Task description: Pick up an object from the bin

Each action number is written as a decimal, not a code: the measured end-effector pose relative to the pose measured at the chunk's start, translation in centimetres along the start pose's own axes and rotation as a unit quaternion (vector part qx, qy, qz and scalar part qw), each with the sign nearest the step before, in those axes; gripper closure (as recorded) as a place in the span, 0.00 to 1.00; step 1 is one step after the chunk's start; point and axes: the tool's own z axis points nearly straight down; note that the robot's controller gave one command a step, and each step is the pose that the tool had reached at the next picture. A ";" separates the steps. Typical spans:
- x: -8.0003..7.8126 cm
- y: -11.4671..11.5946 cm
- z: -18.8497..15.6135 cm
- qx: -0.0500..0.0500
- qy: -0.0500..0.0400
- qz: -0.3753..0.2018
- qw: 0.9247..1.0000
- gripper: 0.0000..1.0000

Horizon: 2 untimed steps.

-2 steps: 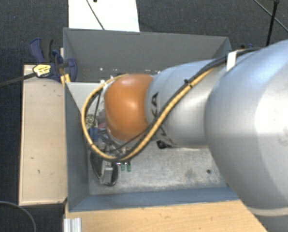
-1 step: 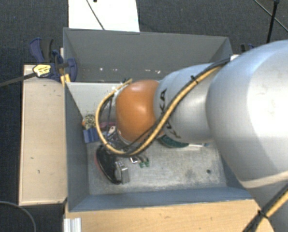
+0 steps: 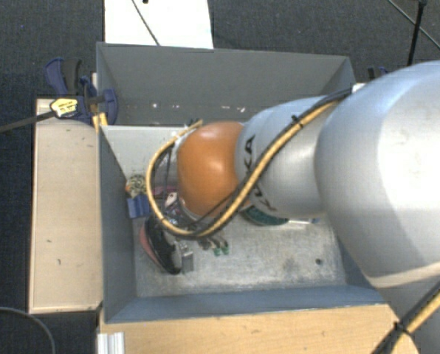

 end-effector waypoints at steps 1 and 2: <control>0.4 0.1 1.0 -0.001 0.002 0.001 1.000 0.00; 2.3 2.2 0.9 0.006 0.005 -0.073 0.997 0.00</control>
Offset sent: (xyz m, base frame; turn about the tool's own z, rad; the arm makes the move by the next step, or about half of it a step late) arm 0.0000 0.0000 0.0000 0.0000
